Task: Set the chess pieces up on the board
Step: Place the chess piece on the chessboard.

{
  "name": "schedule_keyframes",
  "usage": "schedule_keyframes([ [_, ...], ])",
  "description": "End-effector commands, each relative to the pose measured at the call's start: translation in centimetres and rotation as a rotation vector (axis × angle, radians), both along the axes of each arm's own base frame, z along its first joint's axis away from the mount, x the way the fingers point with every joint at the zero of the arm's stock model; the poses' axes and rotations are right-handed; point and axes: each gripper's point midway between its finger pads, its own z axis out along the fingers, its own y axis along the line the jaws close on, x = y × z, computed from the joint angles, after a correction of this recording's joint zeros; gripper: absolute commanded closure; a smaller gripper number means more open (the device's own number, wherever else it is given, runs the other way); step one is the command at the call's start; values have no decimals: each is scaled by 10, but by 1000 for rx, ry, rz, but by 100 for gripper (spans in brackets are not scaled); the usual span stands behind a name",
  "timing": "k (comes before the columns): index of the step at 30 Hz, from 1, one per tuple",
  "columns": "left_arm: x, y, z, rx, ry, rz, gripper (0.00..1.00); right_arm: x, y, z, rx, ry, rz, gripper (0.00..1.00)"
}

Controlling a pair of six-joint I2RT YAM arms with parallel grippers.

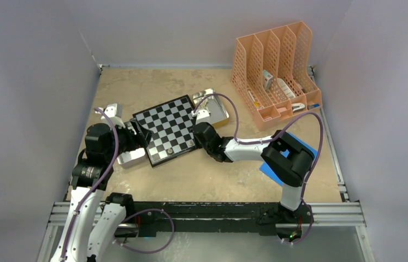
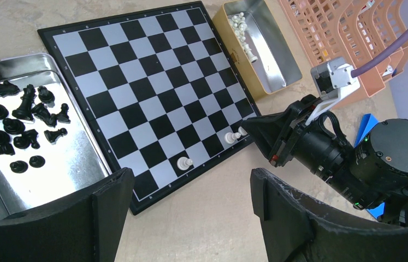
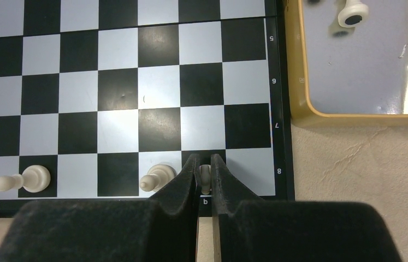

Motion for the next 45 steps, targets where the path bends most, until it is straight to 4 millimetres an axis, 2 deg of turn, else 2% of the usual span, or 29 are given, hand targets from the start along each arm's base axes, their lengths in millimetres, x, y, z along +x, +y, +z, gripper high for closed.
schedule_keyframes([
  [1,5,0,5,8,-38,-8,22,7,10,15,41,-35,-15,89],
  [12,5,0,5,8,-38,-8,22,3,14,14,44,-30,-8,78],
  [22,5,0,5,7,-39,-9,22,4,13,17,40,-40,-26,77],
  [28,5,-1,5,7,-38,-13,22,8,10,27,34,-51,-51,75],
  [37,6,-3,4,6,-34,-26,22,10,15,70,93,-90,-37,69],
  [41,4,-3,6,3,-43,-25,22,25,10,96,101,-142,-63,69],
  [45,4,-3,6,2,-43,-27,22,51,0,121,133,-181,-84,69],
])
